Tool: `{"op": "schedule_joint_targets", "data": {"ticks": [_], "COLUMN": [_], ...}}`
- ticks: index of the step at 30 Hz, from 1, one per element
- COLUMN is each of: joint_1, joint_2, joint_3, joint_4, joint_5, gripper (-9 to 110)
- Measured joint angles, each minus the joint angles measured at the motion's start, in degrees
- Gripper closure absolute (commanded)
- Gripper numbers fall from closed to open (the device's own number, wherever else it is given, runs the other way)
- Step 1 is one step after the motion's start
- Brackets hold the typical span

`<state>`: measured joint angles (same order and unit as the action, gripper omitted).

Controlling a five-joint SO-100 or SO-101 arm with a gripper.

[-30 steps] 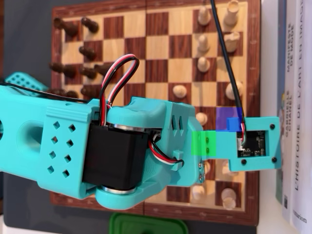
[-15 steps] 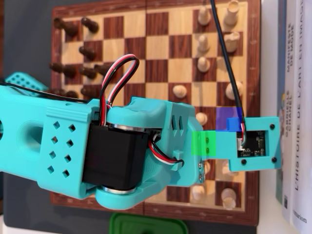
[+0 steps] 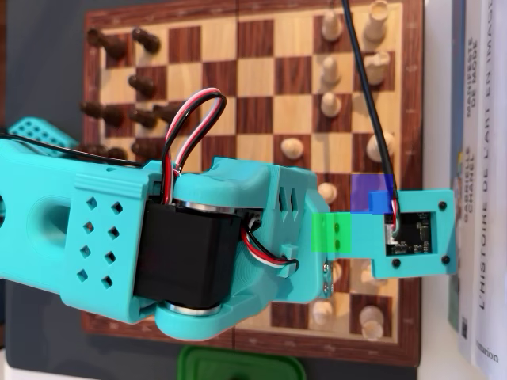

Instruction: Play chess

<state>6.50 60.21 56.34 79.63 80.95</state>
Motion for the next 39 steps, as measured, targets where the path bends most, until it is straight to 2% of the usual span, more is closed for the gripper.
{"op": "schedule_joint_targets", "data": {"ticks": [16, 29, 39], "joint_1": [0.00, -0.09, 0.00], "joint_2": [2.37, 22.24, 43.51], "joint_3": [1.23, 13.45, 29.88], "joint_4": [0.00, 0.09, 0.09], "joint_5": [0.00, 0.00, 0.00], "gripper": [85, 85, 86]}}
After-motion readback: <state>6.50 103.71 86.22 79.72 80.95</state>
